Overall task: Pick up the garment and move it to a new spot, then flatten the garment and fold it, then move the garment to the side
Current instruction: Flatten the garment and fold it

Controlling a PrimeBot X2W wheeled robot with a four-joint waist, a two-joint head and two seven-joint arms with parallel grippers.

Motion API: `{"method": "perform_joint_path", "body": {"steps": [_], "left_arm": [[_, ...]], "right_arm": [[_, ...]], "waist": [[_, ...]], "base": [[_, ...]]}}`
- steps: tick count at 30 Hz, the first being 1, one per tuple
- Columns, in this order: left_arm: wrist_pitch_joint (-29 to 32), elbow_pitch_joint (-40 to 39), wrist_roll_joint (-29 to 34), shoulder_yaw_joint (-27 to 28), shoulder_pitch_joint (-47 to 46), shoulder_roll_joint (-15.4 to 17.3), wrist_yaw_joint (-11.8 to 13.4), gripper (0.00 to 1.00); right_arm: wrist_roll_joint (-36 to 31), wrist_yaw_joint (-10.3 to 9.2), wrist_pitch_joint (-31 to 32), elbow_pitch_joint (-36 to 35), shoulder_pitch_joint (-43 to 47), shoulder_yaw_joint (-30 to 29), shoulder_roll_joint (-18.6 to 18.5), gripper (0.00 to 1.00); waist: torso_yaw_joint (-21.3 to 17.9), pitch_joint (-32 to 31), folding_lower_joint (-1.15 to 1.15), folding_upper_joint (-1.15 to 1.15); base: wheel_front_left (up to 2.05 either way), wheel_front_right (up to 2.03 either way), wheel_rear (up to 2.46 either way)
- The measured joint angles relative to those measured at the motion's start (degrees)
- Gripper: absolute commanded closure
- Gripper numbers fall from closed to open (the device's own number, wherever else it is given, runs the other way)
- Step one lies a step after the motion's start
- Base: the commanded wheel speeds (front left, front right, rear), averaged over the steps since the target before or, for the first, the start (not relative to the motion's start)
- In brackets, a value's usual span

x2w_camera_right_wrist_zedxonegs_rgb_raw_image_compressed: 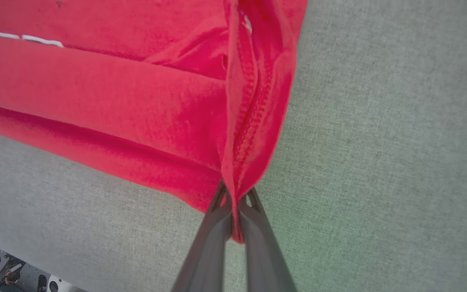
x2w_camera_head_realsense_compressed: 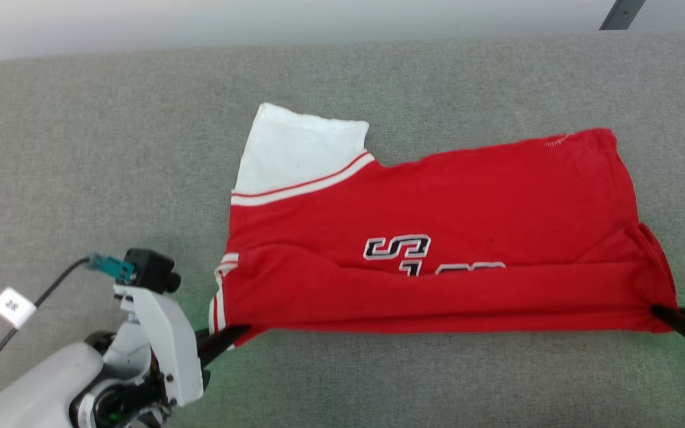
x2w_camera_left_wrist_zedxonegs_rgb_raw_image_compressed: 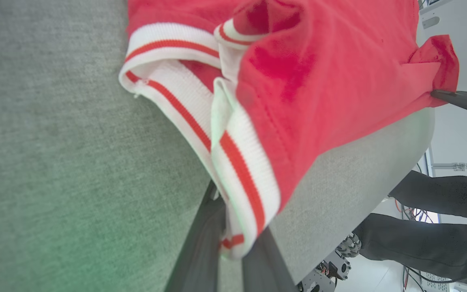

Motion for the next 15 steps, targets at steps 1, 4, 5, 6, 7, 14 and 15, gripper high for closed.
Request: {"method": "perform_joint_path", "body": {"steps": [1, 4, 5, 6, 7, 14, 15], "left_arm": [[-0.22, -0.86, 0.0, -0.01, 0.52, 0.43, 0.4, 1.0], [-0.81, -2.69, -0.02, 0.07, 1.59, 1.07, 1.41, 0.7], [-1.36, -3.09, 0.15, 0.13, 1.77, 1.3, 1.85, 0.2], [-1.77, -3.37, 0.18, 0.27, 1.91, 1.49, 2.31, 0.0], [-2.0, -3.76, 0.25, 0.49, 2.18, 1.96, 2.66, 0.0], [-6.7, -7.59, 2.07, 4.15, 2.84, 7.27, 5.77, 0.0], [-7.69, -7.82, 2.46, 4.89, 2.49, 7.62, 6.21, 0.0]], "right_arm": [[0.03, 0.0, 0.01, -0.55, 0.9, -0.4, -0.31, 1.0], [-0.18, 0.0, -1.37, -1.9, 2.41, -2.24, -0.46, 0.89], [-0.82, 0.01, -2.6, -2.07, 2.72, -3.35, -0.2, 0.07], [-1.3, 0.0, -3.57, -1.96, 3.11, -4.7, 0.23, 0.0], [-1.87, -0.01, -4.45, -1.92, 3.46, -5.82, 0.6, 0.0], [-7.97, -0.01, -14.52, -5.37, 6.21, -16.38, 4.41, 0.0], [-9.02, -0.02, -16.49, -6.08, 6.28, -17.82, 5.54, 0.0]], "waist": [[0.05, -0.05, 0.0, 0.0], [0.02, -0.15, 0.0, 0.0], [-0.03, -0.2, 0.0, 0.0], [-0.05, -0.25, 0.0, 0.0], [-0.06, -0.3, 0.0, 0.0], [-0.46, -0.09, 0.0, 0.0], [-0.6, -0.01, 0.0, 0.0]], "base": [[0.0, 0.0, 0.0], [0.0, 0.0, 0.0], [0.0, 0.0, 0.0], [0.0, 0.0, 0.0], [0.0, 0.0, 0.0], [0.0, 0.0, 0.0], [0.0, 0.0, 0.0]]}}
